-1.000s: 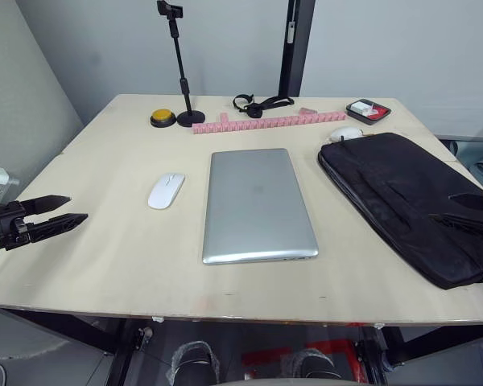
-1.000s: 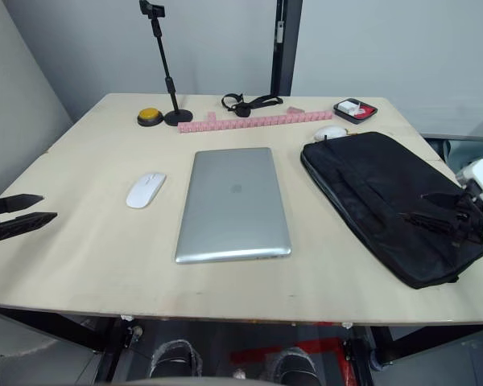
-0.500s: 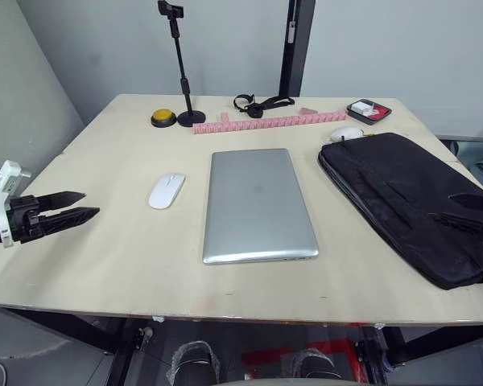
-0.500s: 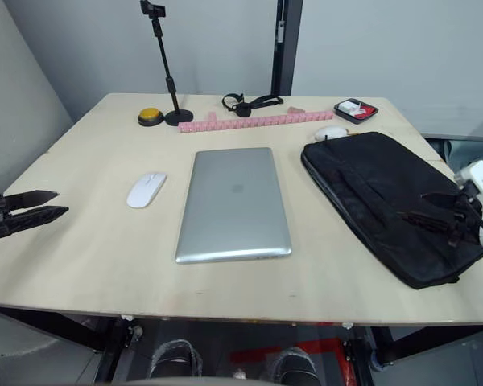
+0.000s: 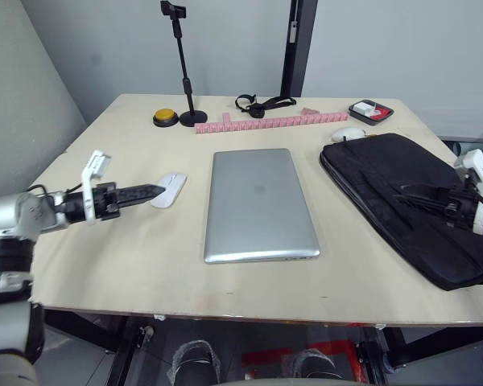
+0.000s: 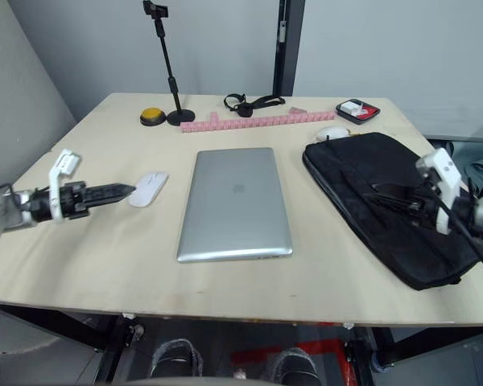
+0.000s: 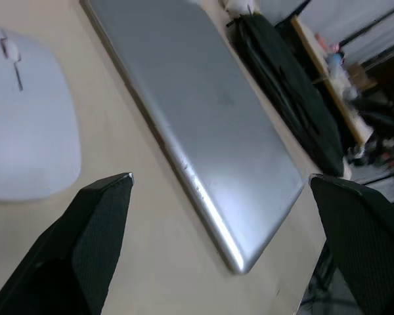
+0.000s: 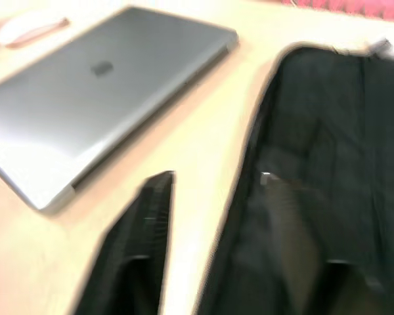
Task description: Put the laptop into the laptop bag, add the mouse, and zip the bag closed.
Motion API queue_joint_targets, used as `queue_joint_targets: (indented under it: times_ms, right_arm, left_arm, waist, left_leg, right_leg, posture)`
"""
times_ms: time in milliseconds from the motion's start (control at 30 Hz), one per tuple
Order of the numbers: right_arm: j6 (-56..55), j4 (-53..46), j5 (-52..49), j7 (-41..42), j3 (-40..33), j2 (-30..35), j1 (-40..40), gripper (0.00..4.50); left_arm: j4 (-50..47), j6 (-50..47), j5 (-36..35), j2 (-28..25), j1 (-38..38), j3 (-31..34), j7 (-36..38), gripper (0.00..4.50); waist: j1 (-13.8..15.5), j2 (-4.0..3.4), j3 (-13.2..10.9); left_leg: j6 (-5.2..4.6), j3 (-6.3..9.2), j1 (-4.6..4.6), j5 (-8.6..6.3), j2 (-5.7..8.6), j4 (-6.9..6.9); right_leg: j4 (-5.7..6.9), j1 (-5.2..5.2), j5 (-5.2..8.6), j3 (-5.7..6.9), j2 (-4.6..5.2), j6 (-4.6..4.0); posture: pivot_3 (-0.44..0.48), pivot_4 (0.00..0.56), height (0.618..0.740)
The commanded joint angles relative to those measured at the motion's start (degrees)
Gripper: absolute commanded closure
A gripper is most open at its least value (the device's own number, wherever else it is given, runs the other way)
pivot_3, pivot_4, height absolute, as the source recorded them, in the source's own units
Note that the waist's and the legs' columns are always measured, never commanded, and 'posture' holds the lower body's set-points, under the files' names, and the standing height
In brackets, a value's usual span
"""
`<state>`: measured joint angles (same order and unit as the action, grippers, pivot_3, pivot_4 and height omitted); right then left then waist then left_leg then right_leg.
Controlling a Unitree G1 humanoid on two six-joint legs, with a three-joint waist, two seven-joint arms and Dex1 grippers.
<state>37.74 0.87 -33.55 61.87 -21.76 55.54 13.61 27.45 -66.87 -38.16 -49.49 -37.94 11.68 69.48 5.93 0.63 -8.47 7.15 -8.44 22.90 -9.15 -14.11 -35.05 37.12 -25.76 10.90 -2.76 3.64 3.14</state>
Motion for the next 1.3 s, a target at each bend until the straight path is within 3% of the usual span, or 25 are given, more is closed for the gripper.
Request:
queue_joint_targets:
  times_ms: [33, 100, 133, 333, 567, 733, 1133, 1300]
  right_arm:
    - [0.1, -3.7, 0.5, -1.7, 3.7, -1.2, 2.2, 3.62]
    - [-0.1, -4.5, 1.2, -2.3, 6.1, -2.0, 3.1, 4.38]
    - [-0.5, -4.6, 2.0, -2.6, 7.4, -2.1, 3.6, 4.45]
    - [-5.0, -2.6, 12.0, -8.3, 17.9, -5.6, 10.5, 4.45]
    - [-7.8, 4.2, 24.0, -16.0, 27.9, -12.2, 17.1, 4.45]
    - [-5.9, 9.7, 28.5, -21.2, 30.6, -17.7, 21.5, 4.45]
    - [-3.2, 13.1, 27.2, -13.7, 34.5, -25.8, 23.8, 4.45]
    - [-3.7, 13.9, 27.9, -12.7, 35.7, -28.5, 24.8, 4.45]
  left_arm:
    - [2.7, -4.5, -0.3, 4.2, -4.0, -0.3, -4.8, 0.0]
    - [2.9, -5.9, 0.5, 7.2, -5.0, -1.3, -7.6, 0.0]
    - [2.8, -6.3, 0.7, 8.4, -5.5, -1.6, -8.7, 0.0]
    - [10.1, -5.5, 2.5, 16.5, -11.8, 1.1, -19.0, 0.0]
    - [15.8, -2.2, 5.7, 19.4, -13.8, -1.2, -20.8, 0.0]
    - [18.1, 0.3, 7.7, 19.7, -13.8, -2.1, -20.2, 0.0]
    - [26.8, 5.8, 9.4, 24.0, -18.4, -1.0, -18.9, 0.0]
    - [26.3, 6.3, 10.5, 25.4, -18.4, -2.7, -15.7, 0.0]
  waist:
    - [0.0, -0.01, 0.0]
    - [0.0, -0.01, 0.0]
    - [0.0, -0.01, 0.0]
    - [-0.1, 0.0, 0.0]
    - [-0.3, 0.0, 0.0]
    - [-0.3, -0.01, 0.0]
    - [-0.2, -0.03, 0.0]
    - [-0.3, -0.03, 0.0]
  left_leg:
    - [0.0, -0.01, 0.02, 0.0, 0.01, 0.0]
    - [0.0, 0.0, 0.06, 0.0, 0.03, 0.01]
    - [0.0, 0.01, 0.08, 0.0, 0.03, 0.02]
    - [0.01, 0.12, 0.12, 0.02, 0.03, -0.04]
    - [0.04, 0.19, 0.22, 0.04, 0.06, 0.03]
    - [0.06, 0.27, 0.23, 0.05, 0.07, 0.03]
    - [0.08, 0.49, -0.1, 0.06, 0.08, 0.03]
    - [0.1, 0.61, -0.17, 0.07, 0.09, 0.05]
  right_leg:
    - [-0.04, 0.0, 0.0, -0.01, 0.01, 0.0]
    - [-0.07, -0.01, 0.0, 0.01, 0.02, -0.01]
    - [-0.09, -0.01, 0.01, 0.02, 0.02, -0.01]
    - [-0.02, 0.01, 0.0, 0.1, 0.02, -0.02]
    - [-0.16, 0.02, 0.0, 0.19, 0.02, -0.01]
    - [-0.13, 0.04, -0.01, 0.27, 0.04, -0.01]
    - [-0.23, 0.7, 0.0, 0.57, 0.15, -0.02]
    - [-0.22, 0.8, 0.0, 0.67, 0.17, -0.02]
  posture:
    - [0.0, 0.15, 0.733]
    - [0.0, 0.15, 0.733]
    - [0.0, 0.15, 0.733]
    - [0.0, 0.15, 0.733]
    - [0.0, 0.15, 0.733]
    - [0.0, 0.15, 0.733]
    - [0.0, 0.15, 0.733]
    - [0.0, 0.15, 0.733]
